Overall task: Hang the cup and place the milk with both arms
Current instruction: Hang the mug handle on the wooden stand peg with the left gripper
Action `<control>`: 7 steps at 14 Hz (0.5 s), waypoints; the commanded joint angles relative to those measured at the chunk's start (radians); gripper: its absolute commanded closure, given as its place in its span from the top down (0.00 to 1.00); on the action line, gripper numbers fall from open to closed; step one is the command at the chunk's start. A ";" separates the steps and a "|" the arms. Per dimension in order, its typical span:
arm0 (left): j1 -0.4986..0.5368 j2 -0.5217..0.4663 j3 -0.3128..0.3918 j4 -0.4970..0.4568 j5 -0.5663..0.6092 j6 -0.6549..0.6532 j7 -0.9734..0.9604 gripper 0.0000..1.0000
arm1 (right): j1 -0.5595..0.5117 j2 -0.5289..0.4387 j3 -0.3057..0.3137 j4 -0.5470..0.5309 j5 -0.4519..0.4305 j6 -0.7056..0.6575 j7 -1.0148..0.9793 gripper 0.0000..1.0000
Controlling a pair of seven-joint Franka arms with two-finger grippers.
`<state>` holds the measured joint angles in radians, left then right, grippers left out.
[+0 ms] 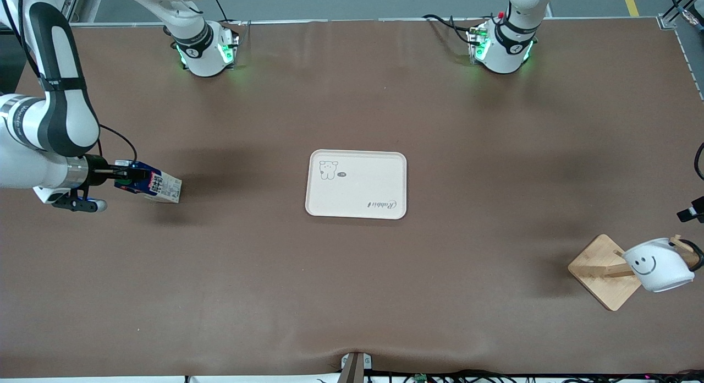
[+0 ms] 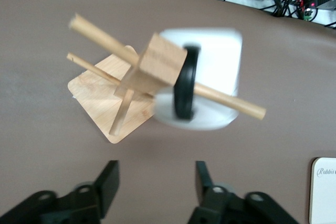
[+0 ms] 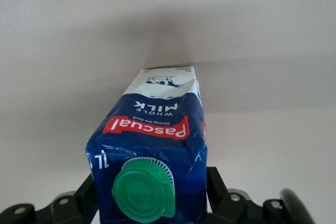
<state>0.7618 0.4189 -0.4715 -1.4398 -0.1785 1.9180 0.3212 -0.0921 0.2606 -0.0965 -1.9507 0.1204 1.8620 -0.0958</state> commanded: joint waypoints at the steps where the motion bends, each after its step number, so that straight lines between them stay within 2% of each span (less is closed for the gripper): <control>1: -0.019 -0.060 -0.004 -0.005 -0.004 -0.042 -0.069 1.00 | -0.021 -0.012 0.018 -0.017 0.004 0.011 -0.008 0.85; 3: -0.047 -0.098 -0.006 -0.005 0.017 -0.103 -0.143 1.00 | -0.021 -0.012 0.018 -0.017 0.004 0.009 -0.008 0.86; 5: -0.076 -0.138 -0.012 -0.010 0.054 -0.161 -0.216 1.00 | -0.020 -0.012 0.018 -0.017 0.004 0.006 -0.008 1.00; 7: -0.090 -0.169 -0.050 -0.013 0.124 -0.207 -0.315 1.00 | -0.020 -0.012 0.018 -0.017 0.004 0.006 -0.008 1.00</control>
<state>0.6797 0.2958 -0.4919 -1.4373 -0.1135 1.7548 0.0851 -0.0921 0.2607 -0.0957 -1.9543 0.1204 1.8621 -0.0958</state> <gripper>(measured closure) 0.000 0.000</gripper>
